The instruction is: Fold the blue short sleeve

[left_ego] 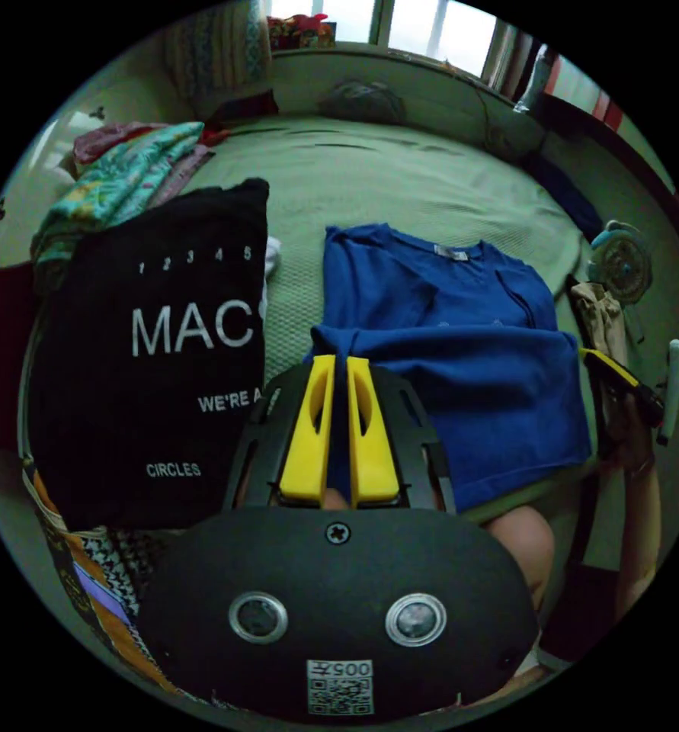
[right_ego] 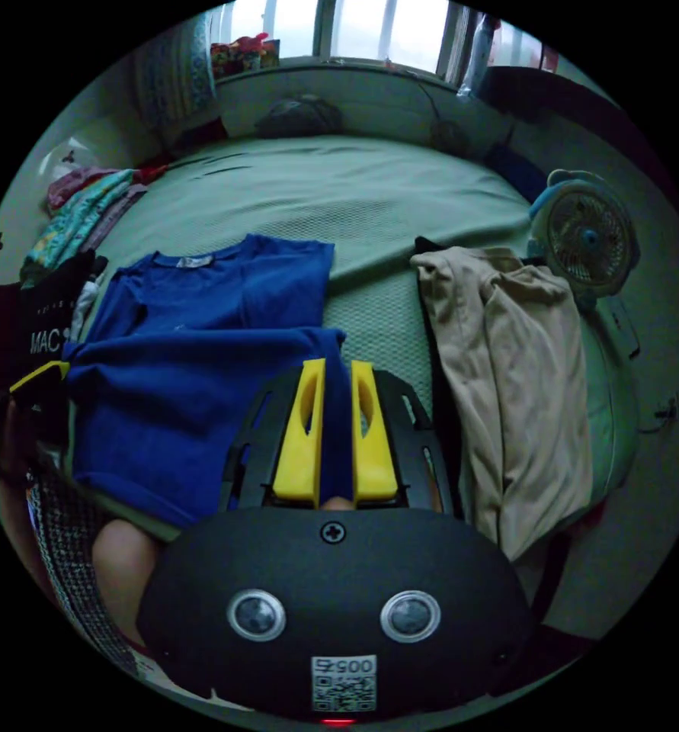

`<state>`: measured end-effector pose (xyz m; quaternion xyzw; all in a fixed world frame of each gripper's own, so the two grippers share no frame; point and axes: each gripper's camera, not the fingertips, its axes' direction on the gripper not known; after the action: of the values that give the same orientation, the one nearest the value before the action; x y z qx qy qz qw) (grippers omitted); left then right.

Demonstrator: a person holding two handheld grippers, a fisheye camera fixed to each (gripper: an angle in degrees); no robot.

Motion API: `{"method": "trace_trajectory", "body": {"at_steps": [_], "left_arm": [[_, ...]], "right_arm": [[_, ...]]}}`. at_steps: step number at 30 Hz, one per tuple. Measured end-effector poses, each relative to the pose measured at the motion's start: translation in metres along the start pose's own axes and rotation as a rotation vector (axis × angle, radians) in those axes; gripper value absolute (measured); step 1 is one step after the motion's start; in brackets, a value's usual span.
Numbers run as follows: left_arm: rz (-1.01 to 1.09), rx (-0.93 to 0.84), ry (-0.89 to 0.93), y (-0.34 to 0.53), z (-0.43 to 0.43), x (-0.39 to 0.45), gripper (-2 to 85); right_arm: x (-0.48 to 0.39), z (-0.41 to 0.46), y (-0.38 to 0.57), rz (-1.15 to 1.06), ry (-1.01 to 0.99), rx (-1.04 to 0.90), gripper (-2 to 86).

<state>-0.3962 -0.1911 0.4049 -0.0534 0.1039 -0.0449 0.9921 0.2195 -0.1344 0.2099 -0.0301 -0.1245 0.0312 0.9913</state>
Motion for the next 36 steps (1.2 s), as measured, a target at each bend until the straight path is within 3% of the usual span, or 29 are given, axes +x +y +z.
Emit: {"method": "trace_trajectory", "body": {"at_steps": [7, 17, 30, 36], "left_arm": [[0.05, -0.031, 0.005, 0.066, -0.007, 0.002, 6.4], [0.058, -0.128, -0.093, 0.142, 0.007, -0.01, 6.3], [0.026, 0.052, 0.01, 0.188, -0.027, -0.023, 7.9], [0.012, -0.018, -0.017, 0.197, -0.01, -0.023, 10.7]], "right_arm": [[0.006, -0.016, 0.081, 0.002, -0.065, -0.075, 8.0], [-0.003, -0.017, 0.154, -0.07, 0.051, -0.048, 8.6], [0.001, -0.033, 0.177, -0.04, -0.017, -0.007, 10.4], [-0.005, -0.019, 0.179, -0.051, -0.004, -0.038, 11.6]]}}
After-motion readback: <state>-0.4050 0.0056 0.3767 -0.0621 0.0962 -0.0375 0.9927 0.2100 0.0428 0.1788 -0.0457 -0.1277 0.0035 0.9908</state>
